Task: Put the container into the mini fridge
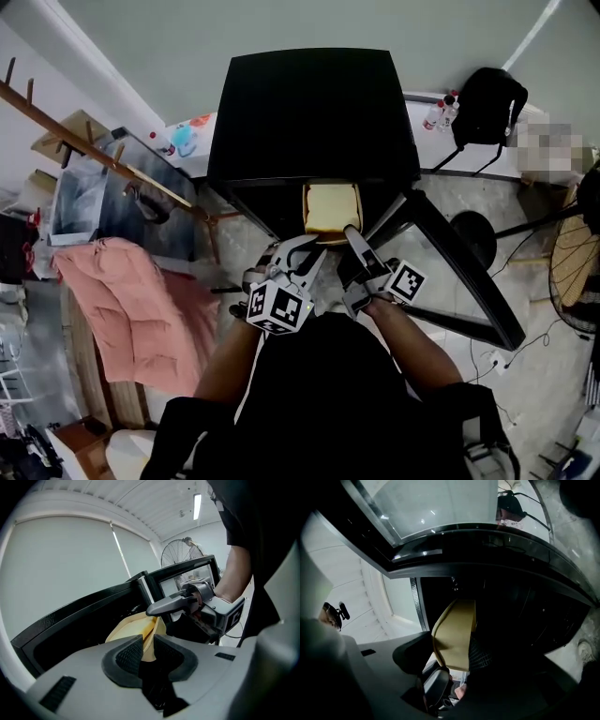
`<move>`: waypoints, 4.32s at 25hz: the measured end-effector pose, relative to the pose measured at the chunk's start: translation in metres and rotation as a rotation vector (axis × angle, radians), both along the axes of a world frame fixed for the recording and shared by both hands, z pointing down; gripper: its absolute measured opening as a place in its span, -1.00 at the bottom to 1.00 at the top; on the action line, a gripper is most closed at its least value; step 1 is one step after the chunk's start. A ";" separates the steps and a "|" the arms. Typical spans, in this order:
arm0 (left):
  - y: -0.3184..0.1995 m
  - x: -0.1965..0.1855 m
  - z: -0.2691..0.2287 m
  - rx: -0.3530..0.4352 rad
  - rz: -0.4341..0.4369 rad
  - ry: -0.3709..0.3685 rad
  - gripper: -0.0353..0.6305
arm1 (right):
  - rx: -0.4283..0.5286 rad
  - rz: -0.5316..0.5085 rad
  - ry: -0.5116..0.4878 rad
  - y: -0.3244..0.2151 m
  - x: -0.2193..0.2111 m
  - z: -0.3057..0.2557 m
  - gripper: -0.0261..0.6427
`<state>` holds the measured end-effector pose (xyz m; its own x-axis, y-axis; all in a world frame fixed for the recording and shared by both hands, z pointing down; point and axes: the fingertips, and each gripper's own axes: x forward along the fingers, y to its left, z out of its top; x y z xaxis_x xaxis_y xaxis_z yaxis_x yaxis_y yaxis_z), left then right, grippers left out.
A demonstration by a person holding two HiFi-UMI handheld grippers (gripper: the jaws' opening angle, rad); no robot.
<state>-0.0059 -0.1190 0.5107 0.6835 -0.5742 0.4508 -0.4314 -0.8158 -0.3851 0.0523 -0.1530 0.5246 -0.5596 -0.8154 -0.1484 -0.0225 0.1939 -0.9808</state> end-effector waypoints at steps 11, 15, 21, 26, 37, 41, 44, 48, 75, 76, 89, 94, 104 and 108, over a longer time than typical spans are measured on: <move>-0.046 -0.006 0.009 -0.027 0.045 0.014 -0.66 | -0.006 0.079 0.006 -0.042 -0.003 0.009 -0.24; -0.057 -0.006 0.012 -0.034 0.061 0.025 -0.66 | -0.004 0.108 0.014 -0.053 -0.003 0.010 -0.24; -0.073 -0.003 0.013 -0.029 0.065 0.033 -0.66 | -0.019 0.165 0.022 -0.067 0.003 0.013 -0.24; -0.084 0.000 0.012 -0.036 0.043 0.059 -0.66 | -0.020 0.200 0.037 -0.079 0.008 0.012 -0.24; -0.093 0.011 0.014 -0.009 0.053 0.060 -0.66 | -0.017 0.188 0.084 -0.050 0.014 0.010 -0.21; -0.103 0.017 0.015 0.017 0.068 0.035 -0.66 | -0.016 0.188 0.102 -0.035 0.017 0.007 -0.21; -0.113 0.021 0.016 0.028 0.059 0.029 -0.66 | -0.012 0.185 0.121 -0.026 0.020 0.007 -0.21; -0.123 0.025 0.016 0.049 0.051 0.018 -0.66 | 0.002 0.186 0.152 -0.019 0.026 0.002 -0.21; -0.093 0.024 0.037 -0.136 -0.152 0.194 -0.34 | 0.046 0.165 0.197 0.016 0.034 -0.016 -0.22; -0.094 0.027 0.037 -0.143 -0.148 0.201 -0.34 | 0.049 0.170 0.199 0.017 0.035 -0.018 -0.22; -0.124 0.039 0.047 -0.255 -0.228 0.287 -0.34 | 0.078 0.209 0.243 0.032 0.060 -0.030 -0.24; -0.108 0.026 0.036 -0.255 -0.285 0.334 -0.34 | 0.106 0.168 0.259 0.036 0.056 -0.036 -0.27; -0.059 -0.009 -0.005 -0.167 -0.422 0.419 -0.38 | 0.301 0.005 0.558 0.047 0.028 -0.055 -0.37; -0.038 -0.034 -0.026 -0.119 -0.493 0.461 -0.45 | 0.384 0.002 0.697 0.047 0.021 -0.065 -0.44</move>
